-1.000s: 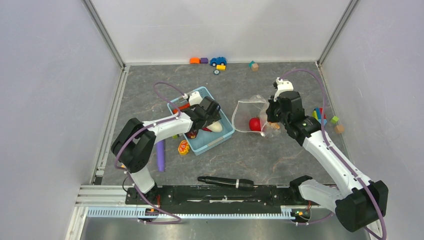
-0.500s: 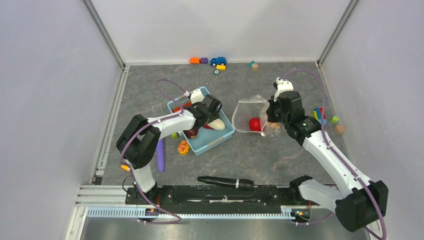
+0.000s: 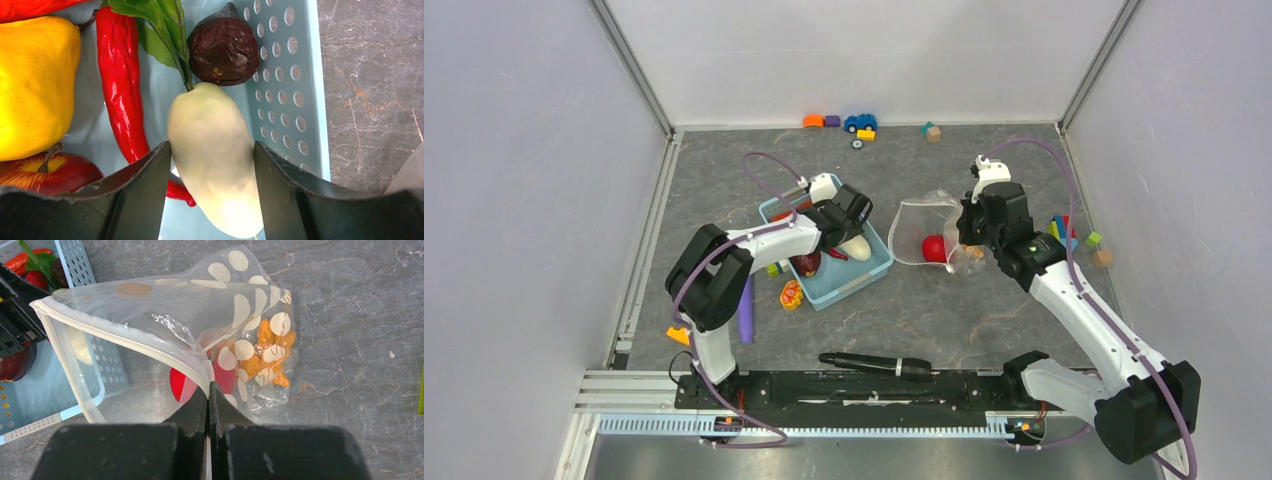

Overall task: Place the food in the zip-top bag and seal the zipper
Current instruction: Pick up the fake vegetable from the bin, then place the fake vegetable in the zipper food storage bag.

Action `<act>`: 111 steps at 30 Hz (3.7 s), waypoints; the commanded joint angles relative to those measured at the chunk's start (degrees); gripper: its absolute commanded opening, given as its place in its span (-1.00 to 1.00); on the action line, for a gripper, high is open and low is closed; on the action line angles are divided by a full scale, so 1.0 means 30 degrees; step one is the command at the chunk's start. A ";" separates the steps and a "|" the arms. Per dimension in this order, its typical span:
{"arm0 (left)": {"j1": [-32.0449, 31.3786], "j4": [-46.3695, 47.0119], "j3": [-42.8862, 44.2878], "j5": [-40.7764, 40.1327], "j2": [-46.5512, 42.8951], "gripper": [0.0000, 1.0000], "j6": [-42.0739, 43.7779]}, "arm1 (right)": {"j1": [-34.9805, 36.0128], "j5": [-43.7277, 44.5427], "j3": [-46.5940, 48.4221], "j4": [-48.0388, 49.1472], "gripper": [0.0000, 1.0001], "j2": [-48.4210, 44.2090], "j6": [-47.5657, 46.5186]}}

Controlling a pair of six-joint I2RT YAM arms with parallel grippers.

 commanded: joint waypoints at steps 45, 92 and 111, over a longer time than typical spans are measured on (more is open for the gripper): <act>-0.3383 1.8002 -0.7347 0.9358 -1.0962 -0.96 1.0205 | 0.0014 -0.3721 0.0346 0.1088 -1.00 -0.1474 0.0570; -0.8207 3.0867 -1.0901 0.2643 -0.6332 -0.68 1.9309 | -0.0616 -1.0430 -0.0185 0.4559 -1.00 -0.2786 0.6145; -0.8281 3.1411 -1.1361 0.1593 -0.5084 -0.32 1.9558 | -0.0888 -1.3166 -0.0544 0.5718 -1.00 -0.2365 0.7931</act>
